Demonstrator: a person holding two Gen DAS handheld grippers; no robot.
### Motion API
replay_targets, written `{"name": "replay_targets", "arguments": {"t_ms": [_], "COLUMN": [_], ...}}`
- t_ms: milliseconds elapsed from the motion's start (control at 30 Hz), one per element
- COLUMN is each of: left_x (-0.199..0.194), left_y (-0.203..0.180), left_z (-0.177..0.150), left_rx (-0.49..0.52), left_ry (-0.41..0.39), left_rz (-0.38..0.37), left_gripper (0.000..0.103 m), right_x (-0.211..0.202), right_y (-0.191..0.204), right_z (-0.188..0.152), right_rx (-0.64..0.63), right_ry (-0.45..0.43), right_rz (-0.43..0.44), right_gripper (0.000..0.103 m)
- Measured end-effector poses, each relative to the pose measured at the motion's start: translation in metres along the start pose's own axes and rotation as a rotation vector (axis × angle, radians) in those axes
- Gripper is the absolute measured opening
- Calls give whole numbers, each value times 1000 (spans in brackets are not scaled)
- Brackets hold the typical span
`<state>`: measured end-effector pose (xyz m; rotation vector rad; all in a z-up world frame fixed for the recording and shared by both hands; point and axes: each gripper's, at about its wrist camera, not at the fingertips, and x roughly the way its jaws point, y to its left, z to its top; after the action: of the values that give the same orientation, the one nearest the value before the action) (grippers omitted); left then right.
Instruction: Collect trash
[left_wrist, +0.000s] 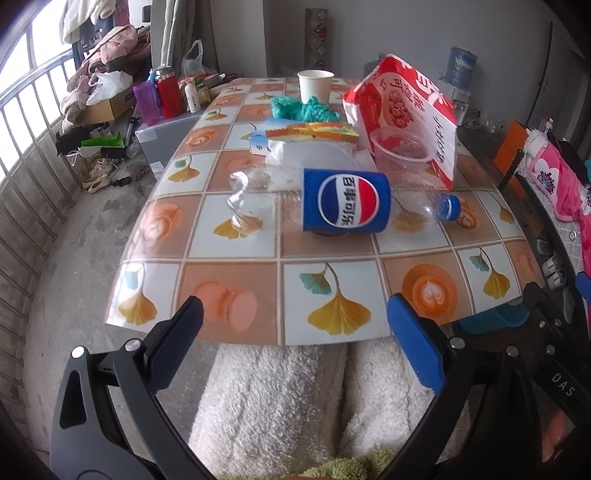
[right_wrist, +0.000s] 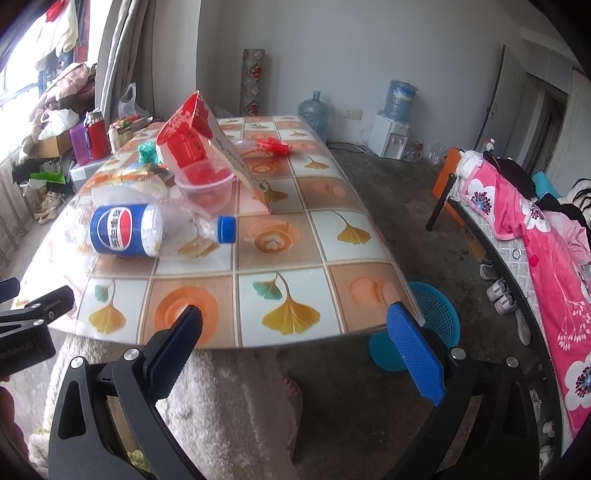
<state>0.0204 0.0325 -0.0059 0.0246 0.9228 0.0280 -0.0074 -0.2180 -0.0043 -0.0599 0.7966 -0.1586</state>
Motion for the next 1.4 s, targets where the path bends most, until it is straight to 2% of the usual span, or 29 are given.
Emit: {"name": "replay_targets", "arguments": {"t_ms": [133,300,400,500,633,800,933,1067,1200,1267,1300,1367,1400], "left_x": [4,8,14,18,25,43,57,83,123,142,148,160,165], "left_y": [19,45,55,63,61,52,61,85,109,114,113,111,110], "left_z": [24,61,82,98,116,123,130,141,150,153,154,155,155], "left_rx": [7,-10,-25,-62,-83,-68,-114,-264,-461,-530,-546,-562,-566], "left_ry": [-34,-76,-108,-139,-149,-95,-66,11,140,208,231,277,295], "left_rz": [53,24,-68,-231,-347,-438,-516,-607,-741,-789,-794,-782,-777], "left_gripper": [95,95,95,95,95,95,95,95,94,89,87,75,73], "right_x": [9,15,15,16,28,38,39,52,56,57,57,55,52], "right_y": [1,2,3,4,13,21,14,7,11,12,12,13,14], "right_z": [21,53,75,94,108,113,111,105,101,101,101,101,100], "right_rx": [27,53,55,75,64,22,28,43,37,47,53,55,51], "right_ry": [-27,-109,-177,-228,-232,-248,-281,-246,-220,-211,-207,-212,-220], "right_rz": [44,95,92,121,170,219,261,332,391,430,449,477,479], "right_gripper": [97,97,97,97,97,97,97,95,93,93,93,93,93]}}
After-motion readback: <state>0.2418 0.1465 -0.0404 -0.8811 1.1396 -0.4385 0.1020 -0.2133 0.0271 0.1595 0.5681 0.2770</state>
